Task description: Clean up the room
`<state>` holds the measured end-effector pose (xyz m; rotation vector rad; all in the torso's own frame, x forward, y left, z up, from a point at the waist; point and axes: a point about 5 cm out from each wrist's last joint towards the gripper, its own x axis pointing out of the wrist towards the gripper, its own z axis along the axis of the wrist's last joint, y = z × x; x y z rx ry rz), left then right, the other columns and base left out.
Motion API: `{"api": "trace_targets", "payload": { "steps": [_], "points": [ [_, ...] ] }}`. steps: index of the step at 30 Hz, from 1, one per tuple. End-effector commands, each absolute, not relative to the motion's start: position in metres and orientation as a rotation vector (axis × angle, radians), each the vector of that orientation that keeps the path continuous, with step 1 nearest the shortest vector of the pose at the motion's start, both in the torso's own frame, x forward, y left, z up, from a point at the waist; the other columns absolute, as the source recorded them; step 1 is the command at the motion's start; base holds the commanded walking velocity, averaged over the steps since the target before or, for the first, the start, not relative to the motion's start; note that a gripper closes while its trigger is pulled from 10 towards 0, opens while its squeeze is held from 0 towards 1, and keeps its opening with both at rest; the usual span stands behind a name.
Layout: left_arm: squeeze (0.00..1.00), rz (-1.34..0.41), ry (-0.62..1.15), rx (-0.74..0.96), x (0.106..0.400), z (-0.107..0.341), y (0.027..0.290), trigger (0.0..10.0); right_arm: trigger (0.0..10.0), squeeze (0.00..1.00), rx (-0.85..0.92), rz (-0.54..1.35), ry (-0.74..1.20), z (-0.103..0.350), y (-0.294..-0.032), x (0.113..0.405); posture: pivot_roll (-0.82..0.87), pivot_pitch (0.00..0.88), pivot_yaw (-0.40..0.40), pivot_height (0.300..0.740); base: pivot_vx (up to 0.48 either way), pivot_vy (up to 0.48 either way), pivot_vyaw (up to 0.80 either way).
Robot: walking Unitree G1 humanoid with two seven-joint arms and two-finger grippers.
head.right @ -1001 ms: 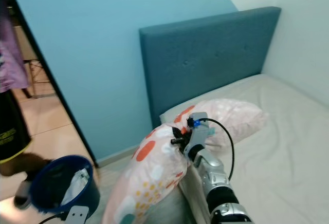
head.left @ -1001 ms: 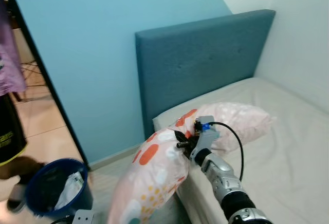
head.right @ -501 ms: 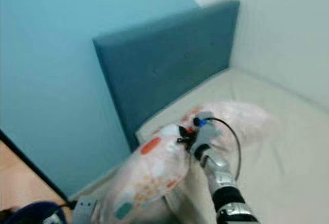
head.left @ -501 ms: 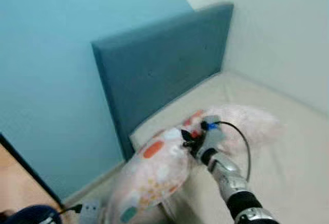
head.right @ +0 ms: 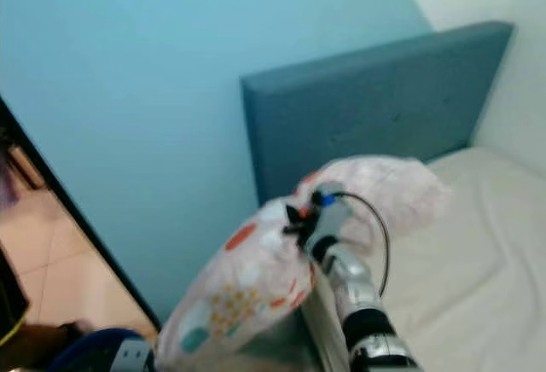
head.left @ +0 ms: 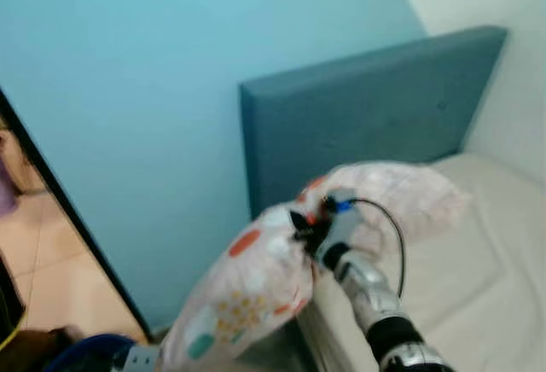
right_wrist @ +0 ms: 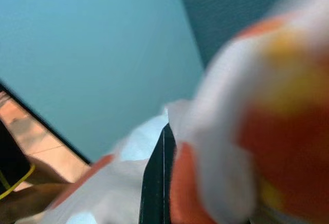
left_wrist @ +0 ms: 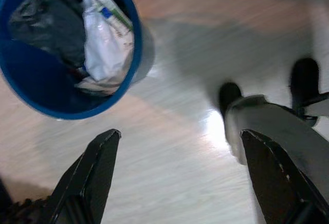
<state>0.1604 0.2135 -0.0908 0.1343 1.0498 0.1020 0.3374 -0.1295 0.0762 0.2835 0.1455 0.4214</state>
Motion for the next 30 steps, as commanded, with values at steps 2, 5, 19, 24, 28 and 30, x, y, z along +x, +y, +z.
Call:
{"api": "trace_targets", "payload": {
  "steps": [2,5,19,24,28,30],
  "points": [
    [0.0,0.106,1.056,0.138,0.159,-0.091,0.216,10.0,10.0,0.0,0.306,0.437,0.019,0.1,-0.124,0.346,-0.11,0.001,0.008,0.74,0.42,0.0,0.0],
    [0.0,0.104,1.054,0.139,0.16,-0.091,0.216,10.0,10.0,0.0,0.35,0.364,-0.009,0.108,-0.136,0.352,-0.11,0.003,0.012,0.74,0.419,0.0,0.0],
    [0.0,0.098,1.045,0.135,0.163,-0.09,0.213,10.0,10.0,0.0,0.391,0.254,-0.088,0.13,-0.168,0.361,-0.11,0.005,0.007,0.74,0.42,0.0,0.0],
    [0.0,0.111,1.038,0.128,0.164,-0.089,0.213,10.0,10.0,0.0,0.384,0.243,-0.102,0.134,-0.17,0.362,-0.11,0.007,0.007,0.74,0.141,0.0,0.0],
    [0.0,0.098,1.037,0.124,0.165,-0.089,0.212,10.0,10.0,0.0,0.374,0.229,-0.117,0.139,-0.176,0.363,-0.11,0.009,0.008,0.74,0.0,-0.063,0.0],
    [0.0,0.093,1.041,0.12,0.164,-0.09,0.212,10.0,10.0,0.0,0.352,0.189,-0.141,0.146,-0.189,0.365,-0.11,0.009,0.007,0.74,0.0,-0.409,0.0]
  ]
}}
